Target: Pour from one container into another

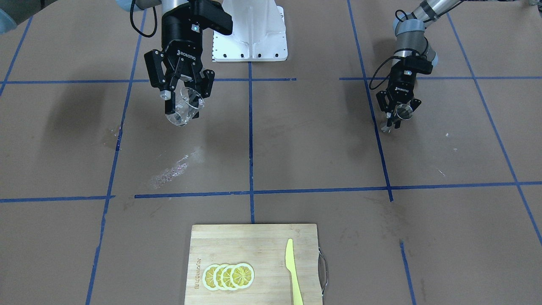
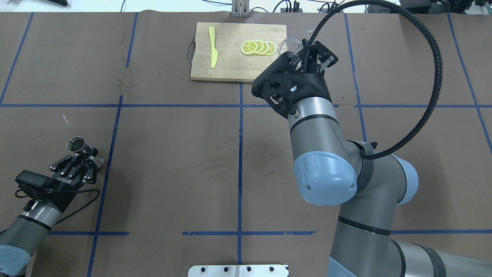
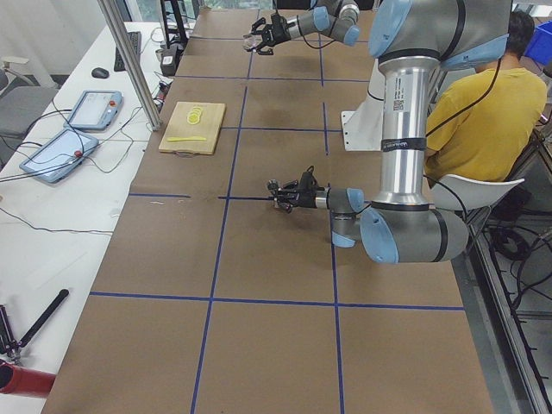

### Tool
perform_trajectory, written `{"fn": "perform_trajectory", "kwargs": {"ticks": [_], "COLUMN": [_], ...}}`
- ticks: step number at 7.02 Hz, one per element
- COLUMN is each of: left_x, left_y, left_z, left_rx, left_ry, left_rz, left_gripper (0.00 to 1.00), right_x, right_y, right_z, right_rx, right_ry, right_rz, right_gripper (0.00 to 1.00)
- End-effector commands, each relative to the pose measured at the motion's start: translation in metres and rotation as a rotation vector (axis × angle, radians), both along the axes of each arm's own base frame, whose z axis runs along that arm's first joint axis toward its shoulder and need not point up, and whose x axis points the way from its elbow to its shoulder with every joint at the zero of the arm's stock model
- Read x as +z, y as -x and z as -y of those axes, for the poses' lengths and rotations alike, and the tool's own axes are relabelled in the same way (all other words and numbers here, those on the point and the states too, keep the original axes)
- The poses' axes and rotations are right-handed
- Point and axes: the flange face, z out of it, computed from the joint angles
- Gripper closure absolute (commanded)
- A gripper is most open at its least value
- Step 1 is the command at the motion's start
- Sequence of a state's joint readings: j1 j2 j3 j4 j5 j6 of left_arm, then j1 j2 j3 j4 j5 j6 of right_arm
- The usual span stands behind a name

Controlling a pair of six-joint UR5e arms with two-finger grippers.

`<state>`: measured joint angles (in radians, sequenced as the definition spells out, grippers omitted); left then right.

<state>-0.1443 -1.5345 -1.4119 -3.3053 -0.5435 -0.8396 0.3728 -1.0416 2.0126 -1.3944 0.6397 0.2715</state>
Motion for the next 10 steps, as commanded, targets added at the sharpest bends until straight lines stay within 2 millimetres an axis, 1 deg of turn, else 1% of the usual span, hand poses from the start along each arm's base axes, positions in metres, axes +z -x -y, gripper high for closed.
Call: {"fn": "perform_trajectory", "kwargs": {"ticks": [1, 2, 5, 8, 10], "left_x": [-0.0008, 0.0019, 0.0026, 0.0007, 0.0041], "left_y": [-0.0035, -0.0045, -0.0055, -0.0086, -0.0099], "left_z": [-0.0039, -0.0051, -0.0063, -0.0059, -0.0056], "left_rx": [0.006, 0.009, 0.012, 0.012, 0.011], "left_ry": [-0.001, 0.0, -0.001, -0.004, -0.003], "left_rz": [-0.002, 0.004, 0.01, 0.013, 0.02], "left_gripper": [0.86, 0.83, 0.79, 0.7, 0.68], "right_x": [0.0005, 0.0005, 0.0005, -0.0003, -0.0003], "right_y": [0.0005, 0.0005, 0.0005, 0.0005, 0.0005], "right_z": [0.0002, 0.0002, 0.0002, 0.0002, 0.0002], "right_rx": [0.0, 0.0, 0.0, 0.0, 0.0], "right_ry": [0.001, 0.001, 0.001, 0.0, 0.0], "right_rz": [-0.001, -0.001, -0.001, 0.0, 0.0], "right_gripper": [1.0, 1.0, 1.0, 1.0, 1.0]}}
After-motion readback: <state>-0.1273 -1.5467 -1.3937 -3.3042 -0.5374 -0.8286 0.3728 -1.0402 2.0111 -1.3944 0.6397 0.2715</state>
